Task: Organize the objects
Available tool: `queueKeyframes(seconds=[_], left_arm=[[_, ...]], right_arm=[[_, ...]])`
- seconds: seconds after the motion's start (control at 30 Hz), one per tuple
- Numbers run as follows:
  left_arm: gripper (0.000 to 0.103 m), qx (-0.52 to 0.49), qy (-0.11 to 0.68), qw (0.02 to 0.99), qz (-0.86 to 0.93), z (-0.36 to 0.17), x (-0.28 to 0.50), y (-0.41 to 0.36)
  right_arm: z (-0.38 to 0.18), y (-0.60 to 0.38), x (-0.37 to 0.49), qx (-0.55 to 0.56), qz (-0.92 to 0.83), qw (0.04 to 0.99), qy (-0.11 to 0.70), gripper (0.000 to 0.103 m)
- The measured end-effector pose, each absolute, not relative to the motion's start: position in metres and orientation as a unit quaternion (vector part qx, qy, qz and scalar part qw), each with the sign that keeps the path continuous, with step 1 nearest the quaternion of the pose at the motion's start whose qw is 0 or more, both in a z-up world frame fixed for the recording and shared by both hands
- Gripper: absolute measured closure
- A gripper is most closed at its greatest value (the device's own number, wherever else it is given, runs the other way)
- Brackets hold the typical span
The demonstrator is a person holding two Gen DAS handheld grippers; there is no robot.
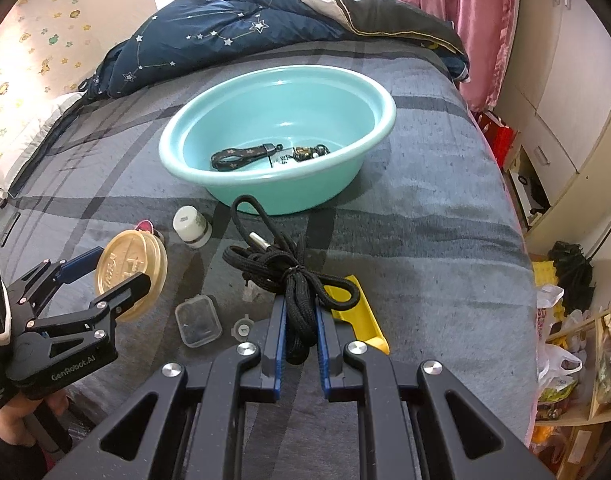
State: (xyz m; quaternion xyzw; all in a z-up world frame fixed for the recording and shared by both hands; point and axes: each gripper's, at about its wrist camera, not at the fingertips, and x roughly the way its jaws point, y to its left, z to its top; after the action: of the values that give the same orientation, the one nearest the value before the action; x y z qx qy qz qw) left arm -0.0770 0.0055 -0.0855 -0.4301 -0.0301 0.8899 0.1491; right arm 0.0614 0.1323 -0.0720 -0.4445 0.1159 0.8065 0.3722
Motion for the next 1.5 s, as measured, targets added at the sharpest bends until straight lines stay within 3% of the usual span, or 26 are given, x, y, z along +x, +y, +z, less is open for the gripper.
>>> queueKeyframes(seconds=[1.5], left_arm=[[0.025, -0.355, 0.024, 0.205, 0.912, 0.004, -0.124, 0.038]], right_arm=[[-0.003, 0.159, 0.011, -0.402, 0.837, 0.366, 0.061, 0.090]])
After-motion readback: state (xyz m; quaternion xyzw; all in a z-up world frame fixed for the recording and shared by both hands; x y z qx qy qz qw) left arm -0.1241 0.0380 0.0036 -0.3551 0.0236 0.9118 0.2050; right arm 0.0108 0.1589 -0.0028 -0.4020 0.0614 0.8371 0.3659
